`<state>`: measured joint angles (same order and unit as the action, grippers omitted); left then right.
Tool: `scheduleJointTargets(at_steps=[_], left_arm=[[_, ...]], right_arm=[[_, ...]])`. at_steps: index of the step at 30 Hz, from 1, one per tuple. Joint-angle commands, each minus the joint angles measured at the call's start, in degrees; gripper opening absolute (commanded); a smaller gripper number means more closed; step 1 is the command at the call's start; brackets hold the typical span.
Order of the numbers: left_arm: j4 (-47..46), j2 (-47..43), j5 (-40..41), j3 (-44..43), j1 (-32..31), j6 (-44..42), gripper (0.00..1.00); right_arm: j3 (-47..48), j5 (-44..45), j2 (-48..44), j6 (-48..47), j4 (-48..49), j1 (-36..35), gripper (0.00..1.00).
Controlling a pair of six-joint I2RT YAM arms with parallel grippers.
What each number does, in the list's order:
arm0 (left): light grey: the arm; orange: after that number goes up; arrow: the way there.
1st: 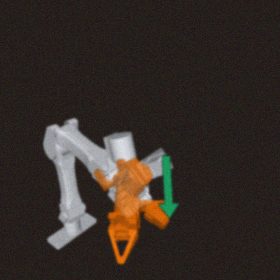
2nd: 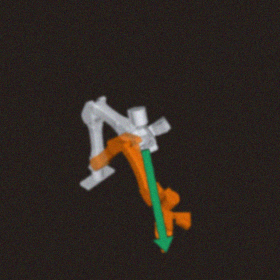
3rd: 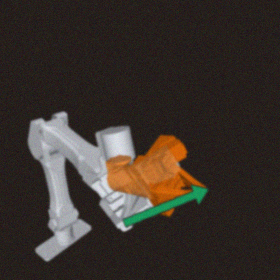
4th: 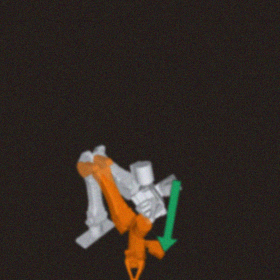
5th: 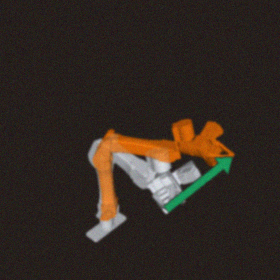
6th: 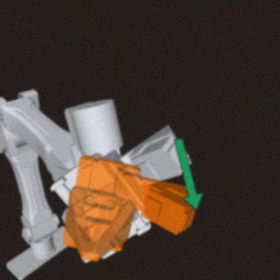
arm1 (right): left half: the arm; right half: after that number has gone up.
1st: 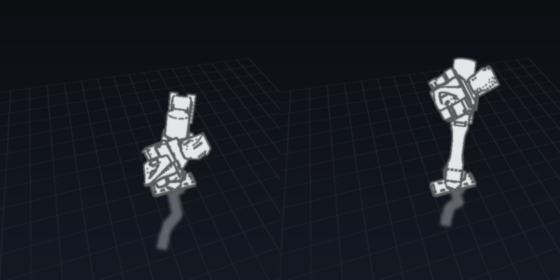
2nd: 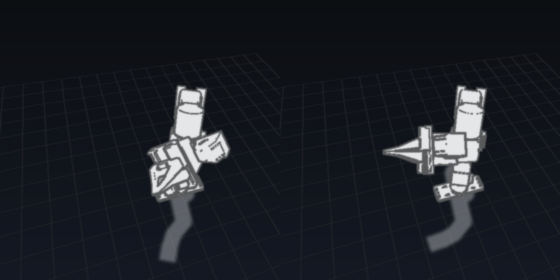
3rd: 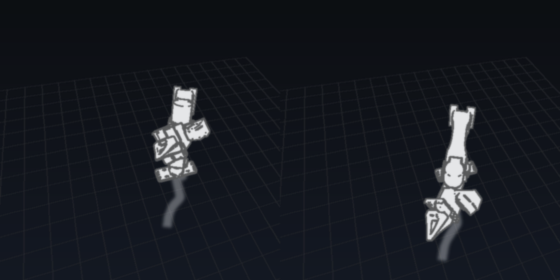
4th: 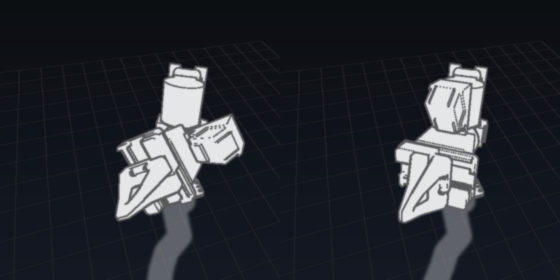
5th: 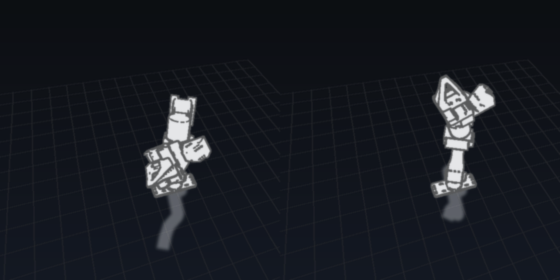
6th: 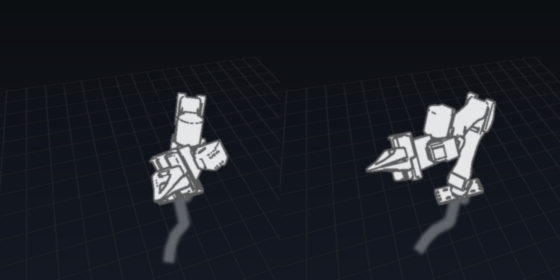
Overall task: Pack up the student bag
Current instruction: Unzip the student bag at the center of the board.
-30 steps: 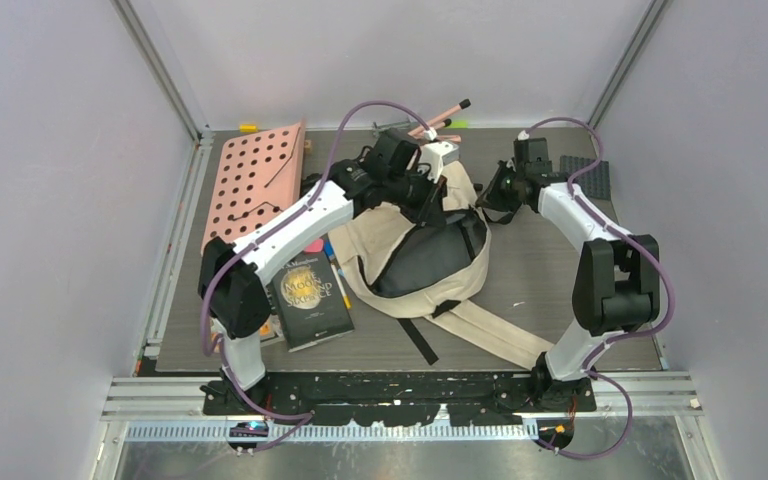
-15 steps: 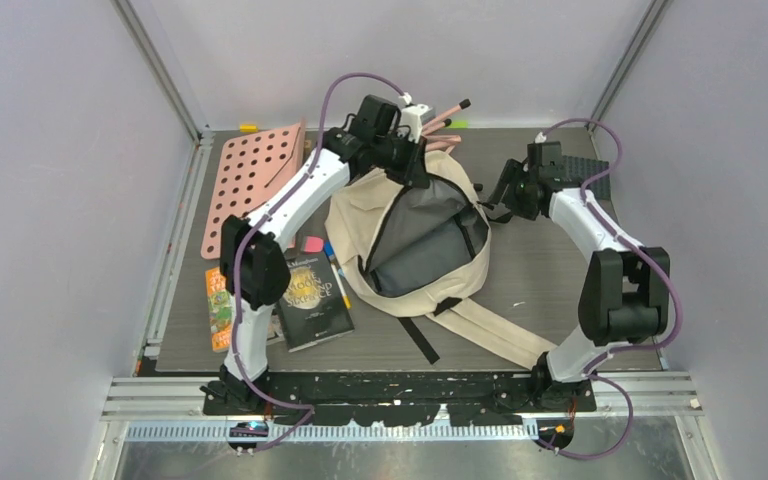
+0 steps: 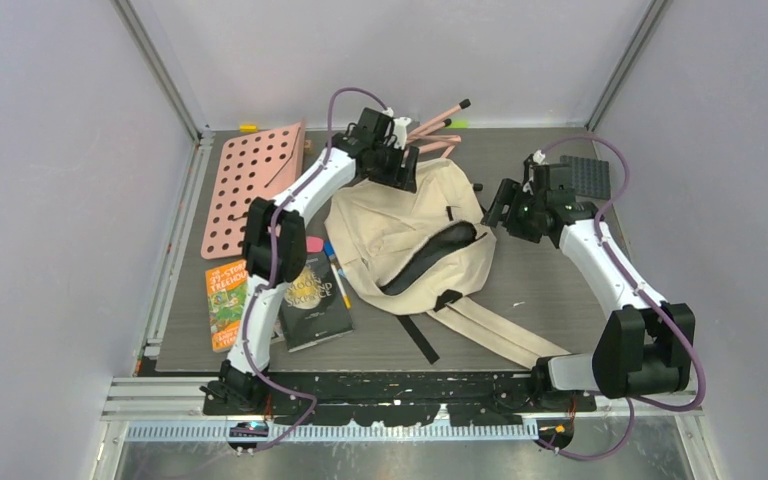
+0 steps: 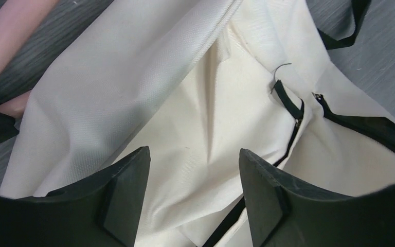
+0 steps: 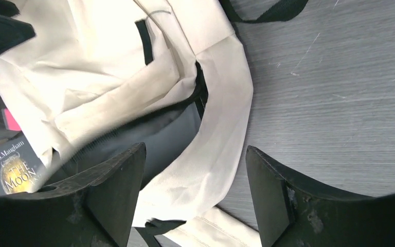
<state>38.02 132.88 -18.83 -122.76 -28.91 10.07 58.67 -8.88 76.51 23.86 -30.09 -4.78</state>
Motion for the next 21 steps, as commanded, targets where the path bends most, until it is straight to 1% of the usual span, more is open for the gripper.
scheduleJointTargets(at_steps=[1,3,7,10,12,15,18,21], left_arm=[[-3.1,-5.9,-4.1,2.0,-0.2,2.7,0.68],[-5.1,-9.6,-6.9,8.2,-0.3,5.2,0.70],[-10.5,-19.5,-8.2,21.5,-0.7,8.9,0.72],[-14.5,-25.9,-12.3,29.4,-2.3,10.5,0.72],[-14.7,-29.4,-14.6,33.0,-4.5,9.9,0.72],[-13.3,-33.3,-14.7,37.4,-8.1,8.5,0.73],[-11.4,-36.6,-12.7,41.1,-11.2,5.8,0.73],[-9.6,-37.7,-9.5,43.8,-13.0,2.6,0.75]], right_arm=[[-1.6,0.9,-0.3,-0.8,-1.1,-0.4,0.77],[-1.8,1.3,0.1,-0.8,-1.0,-0.6,0.77],[-1.5,0.9,0.3,-1.4,-0.7,-1.1,0.77],[-1.7,1.1,0.9,-1.3,-0.5,-1.8,0.77],[-1.9,1.4,1.1,-0.6,-0.1,-2.1,0.77],[-1.9,1.6,1.0,0.0,0.6,-2.3,0.77],[-1.5,2.0,0.6,0.3,0.9,-2.4,0.78],[-1.5,1.9,0.5,0.2,1.2,-2.5,0.78]])
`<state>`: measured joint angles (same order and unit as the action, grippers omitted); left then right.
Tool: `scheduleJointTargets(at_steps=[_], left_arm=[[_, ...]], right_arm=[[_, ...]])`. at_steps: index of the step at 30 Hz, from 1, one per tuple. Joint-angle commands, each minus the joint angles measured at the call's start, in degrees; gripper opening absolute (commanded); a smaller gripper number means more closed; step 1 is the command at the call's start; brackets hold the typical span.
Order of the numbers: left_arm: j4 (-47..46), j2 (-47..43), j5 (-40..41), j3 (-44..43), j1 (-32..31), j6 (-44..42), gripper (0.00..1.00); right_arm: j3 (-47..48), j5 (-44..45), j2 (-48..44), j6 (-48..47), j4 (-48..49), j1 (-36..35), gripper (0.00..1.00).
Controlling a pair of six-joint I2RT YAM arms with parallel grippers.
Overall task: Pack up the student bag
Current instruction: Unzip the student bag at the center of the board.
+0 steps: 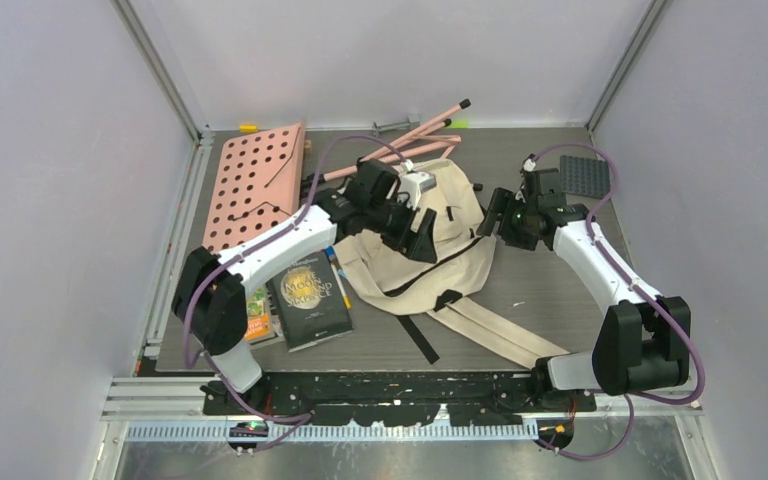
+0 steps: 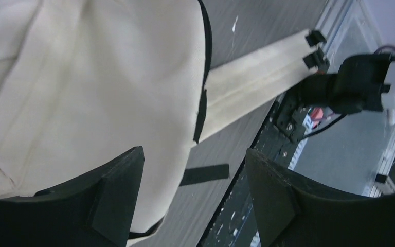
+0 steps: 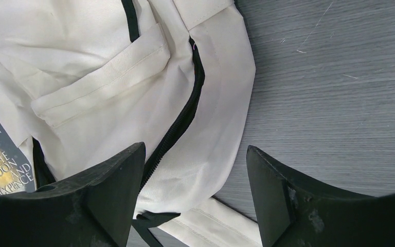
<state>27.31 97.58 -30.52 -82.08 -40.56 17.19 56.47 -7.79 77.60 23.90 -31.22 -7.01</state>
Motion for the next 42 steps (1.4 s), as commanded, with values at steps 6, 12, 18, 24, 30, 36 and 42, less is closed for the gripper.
scheduleJointTargets(at_steps=[6,12,18,24,30,36,42], left_arm=[[5.8,-0.6,10.6,4.0,-2.9,-9.5,0.76],[8.4,3.4,9.0,1.2,-2.9,-11.6,0.76],[5.4,3.9,6.6,2.3,-2.9,-9.5,0.76],[3.8,4.0,4.5,3.2,-2.9,-8.0,0.76],[4.8,4.6,7.8,1.7,-2.9,-7.3,0.36],[3.4,2.3,12.5,-0.6,-2.8,-6.5,0.04],[6.3,1.7,21.9,-7.0,-2.5,-6.7,0.00]], right_arm=[[0.6,-0.2,-0.7,0.7,2.6,-0.2,0.78],[-0.5,0.2,-2.1,0.8,2.4,-0.2,0.78],[-1.7,1.0,-3.3,0.9,2.1,-0.2,0.78],[-2.3,1.2,-3.4,1.1,2.1,-0.2,0.78],[-2.5,1.8,-3.4,0.8,2.0,-0.2,0.78],[-3.4,2.4,-4.0,1.2,1.9,-0.2,0.78],[-4.0,1.3,-4.5,1.0,2.3,-0.6,0.78]])
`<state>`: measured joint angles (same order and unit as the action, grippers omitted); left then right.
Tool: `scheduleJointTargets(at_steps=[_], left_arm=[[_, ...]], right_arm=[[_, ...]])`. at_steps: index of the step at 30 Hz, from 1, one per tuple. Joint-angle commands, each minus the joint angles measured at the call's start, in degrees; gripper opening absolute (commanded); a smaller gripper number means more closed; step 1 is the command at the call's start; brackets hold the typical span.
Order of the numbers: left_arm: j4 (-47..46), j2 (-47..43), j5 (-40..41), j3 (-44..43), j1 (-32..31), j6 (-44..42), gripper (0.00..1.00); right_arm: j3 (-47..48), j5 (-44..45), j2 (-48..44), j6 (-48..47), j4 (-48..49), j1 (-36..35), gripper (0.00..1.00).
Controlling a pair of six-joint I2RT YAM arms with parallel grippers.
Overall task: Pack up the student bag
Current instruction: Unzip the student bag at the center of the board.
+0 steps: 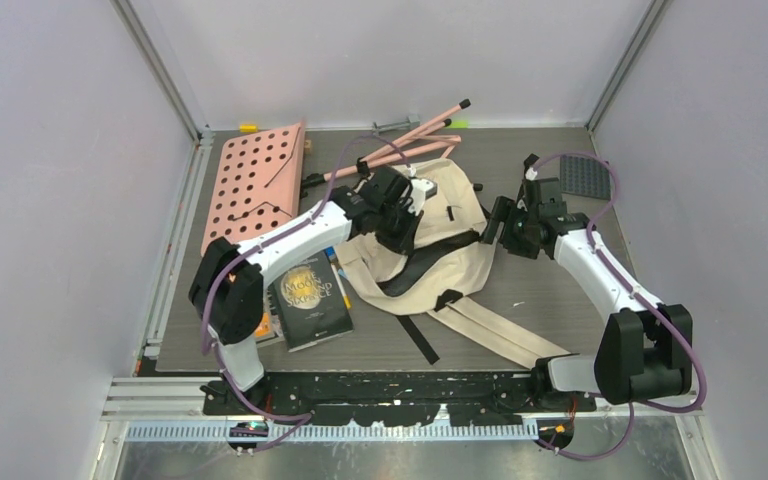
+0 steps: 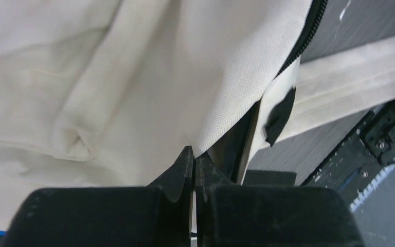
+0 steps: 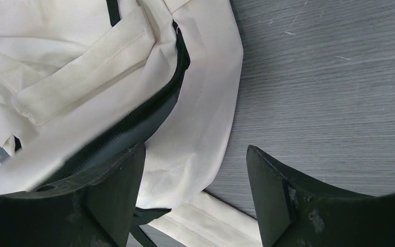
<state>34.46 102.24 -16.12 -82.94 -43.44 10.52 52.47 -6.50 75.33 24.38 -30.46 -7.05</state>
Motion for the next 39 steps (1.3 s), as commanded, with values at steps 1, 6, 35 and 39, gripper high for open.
scheduleJointTargets(at_steps=[1,6,35,39], left_arm=[[-0.7,-2.8,8.2,-7.4,0.8,-0.2,0.00],[0.6,0.1,9.2,-14.1,3.3,-0.1,0.00],[0.1,20.9,4.3,-37.6,14.9,12.3,0.00],[-2.3,26.4,4.4,-37.0,16.9,11.7,0.00]], right_arm=[[-0.1,-0.5,-2.0,0.5,2.1,-0.8,0.78],[-0.7,-3.9,-0.3,0.6,4.6,-1.9,0.78],[3.9,30.1,3.5,-10.4,-3.1,5.9,0.01],[4.8,27.9,4.9,-9.2,-3.3,5.9,0.01]])
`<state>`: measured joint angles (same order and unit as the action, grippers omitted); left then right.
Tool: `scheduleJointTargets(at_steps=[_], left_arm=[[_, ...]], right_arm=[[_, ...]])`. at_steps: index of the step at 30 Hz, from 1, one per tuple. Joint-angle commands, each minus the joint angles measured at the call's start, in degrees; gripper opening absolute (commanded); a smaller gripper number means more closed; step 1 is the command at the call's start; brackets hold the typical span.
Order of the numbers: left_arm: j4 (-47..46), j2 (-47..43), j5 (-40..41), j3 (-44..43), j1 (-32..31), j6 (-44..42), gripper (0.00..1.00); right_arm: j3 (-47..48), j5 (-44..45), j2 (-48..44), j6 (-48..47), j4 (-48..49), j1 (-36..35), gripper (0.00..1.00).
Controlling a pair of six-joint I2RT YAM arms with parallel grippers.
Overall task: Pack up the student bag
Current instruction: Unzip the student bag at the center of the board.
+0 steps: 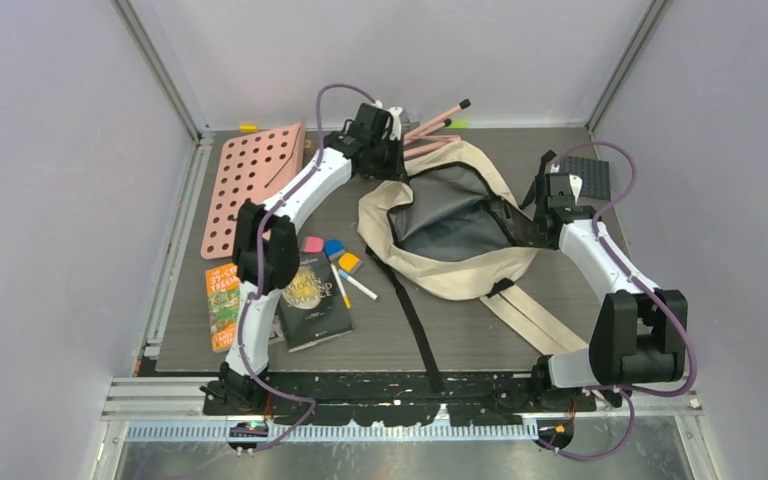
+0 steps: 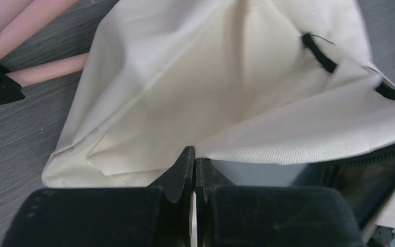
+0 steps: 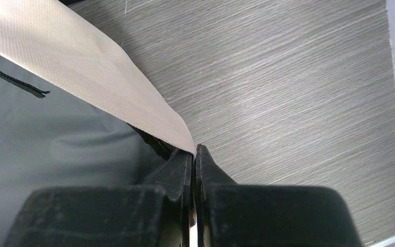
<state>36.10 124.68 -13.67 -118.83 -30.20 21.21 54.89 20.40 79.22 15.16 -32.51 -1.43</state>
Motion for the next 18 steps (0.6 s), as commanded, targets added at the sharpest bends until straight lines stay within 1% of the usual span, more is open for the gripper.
scheduleJointTargets(at_steps=[1,4,5,6,7,8,9,10,11,12,13,14,15,16,18], left_arm=[[-4.0,5.5,2.4,-1.3,4.0,0.9,0.00],[-3.0,9.8,2.4,-3.5,5.1,1.6,0.00],[-2.3,10.9,1.5,-4.5,5.2,1.4,0.00],[-2.2,11.6,0.5,-5.2,5.2,1.0,0.00],[-2.4,11.8,-0.5,-5.4,5.2,0.8,0.01],[-2.6,11.8,-0.7,-5.3,5.2,0.8,0.05],[-2.6,11.6,-0.6,-5.0,5.2,0.8,0.09],[-2.6,11.3,-0.2,-4.6,5.2,0.7,0.16],[-2.7,10.6,0.2,-3.7,5.2,0.4,0.23],[-3.0,9.9,0.3,-2.9,5.2,0.1,0.30],[-3.3,8.8,0.4,-2.0,5.2,-0.3,0.36],[-3.7,7.7,0.3,-1.1,5.2,-0.4,0.42],[-4.2,6.7,0.0,-0.2,5.2,-0.6,0.48],[-4.7,5.6,-0.6,0.8,5.2,-0.8,0.52],[-5.9,3.5,-1.5,2.8,5.1,-1.0,0.61]], right_arm=[[2.4,0.6,1.0,0.7,-1.2,0.3,0.01],[2.9,-2.0,1.4,2.0,-1.2,0.3,0.01],[3.0,-2.6,1.3,2.2,-1.2,0.3,0.05],[3.0,-3.7,1.2,2.5,-1.2,0.3,0.13],[2.8,-4.0,0.9,2.6,-1.2,0.3,0.17],[2.8,-4.6,0.6,2.8,-1.2,0.3,0.24],[2.7,-5.0,0.1,2.9,-1.2,0.3,0.28],[2.6,-5.1,-0.2,3.0,-1.2,0.3,0.35],[2.6,-5.6,-0.9,3.0,-1.2,0.3,0.39],[2.7,-5.9,-1.3,2.8,-1.2,0.3,0.46],[2.8,-6.5,-2.0,2.7,-1.3,0.3,0.49],[2.9,-6.9,-2.4,2.3,-1.3,0.3,0.56],[3.1,-7.7,-3.1,2.0,-1.2,0.3,0.59],[3.2,-8.1,-3.5,1.8,-1.2,0.2,0.65],[3.8,-9.3,-4.3,1.5,-1.3,0.3,0.71]])
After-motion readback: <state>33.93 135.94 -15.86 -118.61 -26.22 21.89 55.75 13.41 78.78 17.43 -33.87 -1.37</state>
